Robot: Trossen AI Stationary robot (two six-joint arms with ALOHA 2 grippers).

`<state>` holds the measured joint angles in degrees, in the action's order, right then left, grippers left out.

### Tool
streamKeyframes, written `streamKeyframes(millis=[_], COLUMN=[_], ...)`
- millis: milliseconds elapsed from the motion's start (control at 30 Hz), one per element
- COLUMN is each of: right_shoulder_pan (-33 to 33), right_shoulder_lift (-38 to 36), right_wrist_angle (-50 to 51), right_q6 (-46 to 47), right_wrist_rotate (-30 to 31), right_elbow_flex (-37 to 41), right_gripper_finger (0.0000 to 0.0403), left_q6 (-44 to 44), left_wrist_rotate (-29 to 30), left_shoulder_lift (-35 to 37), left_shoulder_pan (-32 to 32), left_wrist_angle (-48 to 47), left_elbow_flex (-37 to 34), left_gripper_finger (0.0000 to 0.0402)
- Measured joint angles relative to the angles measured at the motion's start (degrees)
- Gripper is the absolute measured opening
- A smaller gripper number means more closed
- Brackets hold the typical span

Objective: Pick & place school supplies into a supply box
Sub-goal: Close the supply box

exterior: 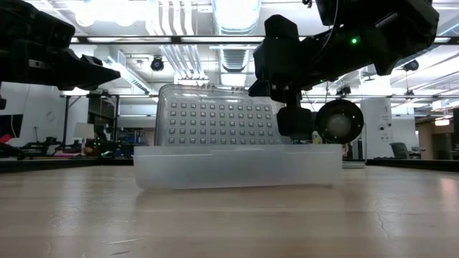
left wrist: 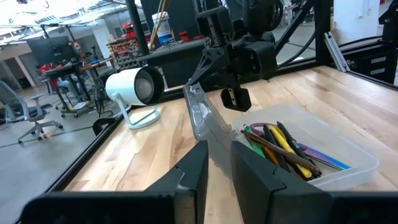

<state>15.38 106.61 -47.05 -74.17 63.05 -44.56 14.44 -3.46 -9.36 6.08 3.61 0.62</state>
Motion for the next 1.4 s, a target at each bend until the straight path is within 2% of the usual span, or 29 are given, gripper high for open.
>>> streamKeyframes(millis=[667, 1400], right_shoulder_pan=[1.8, 9.7], right_shoulder_lift=[1.6, 1.6], right_wrist_angle=[-3.9, -4.3], right_q6=[-2.1, -2.5], right_wrist_rotate=[2.0, 5.9], right_elbow_flex=[0.0, 0.0], right_gripper_finger=[0.0008, 0.0008], left_q6=[0.0, 0.0], left_wrist_rotate=[0.0, 0.0], left_shoulder_lift=[0.0, 0.0], left_shoulder_pan=[0.0, 0.0], left_wrist_angle=[0.0, 0.0], left_elbow_flex=[0.0, 0.0], left_gripper_finger=[0.0054, 0.0054])
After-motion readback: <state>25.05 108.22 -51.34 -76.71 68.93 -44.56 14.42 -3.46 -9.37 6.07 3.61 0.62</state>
